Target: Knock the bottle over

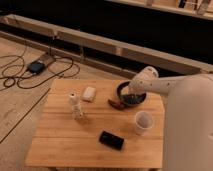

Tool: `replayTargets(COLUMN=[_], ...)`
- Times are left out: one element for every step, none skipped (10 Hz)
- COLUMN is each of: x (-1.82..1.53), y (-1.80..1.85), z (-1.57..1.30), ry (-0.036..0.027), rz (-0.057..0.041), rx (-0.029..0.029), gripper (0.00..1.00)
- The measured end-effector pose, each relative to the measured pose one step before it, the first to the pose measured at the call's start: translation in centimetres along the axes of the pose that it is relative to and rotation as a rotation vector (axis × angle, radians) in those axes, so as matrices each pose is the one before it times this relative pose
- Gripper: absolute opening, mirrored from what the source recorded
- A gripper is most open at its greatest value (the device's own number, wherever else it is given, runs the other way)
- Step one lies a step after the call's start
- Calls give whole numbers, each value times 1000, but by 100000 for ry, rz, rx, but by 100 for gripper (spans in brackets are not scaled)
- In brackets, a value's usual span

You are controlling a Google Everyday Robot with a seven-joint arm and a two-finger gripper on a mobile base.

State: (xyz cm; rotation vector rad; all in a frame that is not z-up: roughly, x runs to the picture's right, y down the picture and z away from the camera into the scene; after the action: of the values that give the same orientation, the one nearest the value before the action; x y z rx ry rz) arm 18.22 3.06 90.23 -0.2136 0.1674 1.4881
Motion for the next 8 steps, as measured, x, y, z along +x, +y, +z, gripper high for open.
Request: replayTargets(x=[0,2,13,59,-19,-179,-344,-187], y=[2,2,12,-37,-57,366,687,458], z=[0,2,3,-248,-585,-1249,-1275,-1410], ry=[2,3,88,886,1159,2082,1203,1189], rz=[-2,-2,-19,-412,-831,-2910,-2929,-2382], rx=[-2,-2,44,940,1563,2778,1831,1612], gripper=[80,80,80,80,80,80,80,80])
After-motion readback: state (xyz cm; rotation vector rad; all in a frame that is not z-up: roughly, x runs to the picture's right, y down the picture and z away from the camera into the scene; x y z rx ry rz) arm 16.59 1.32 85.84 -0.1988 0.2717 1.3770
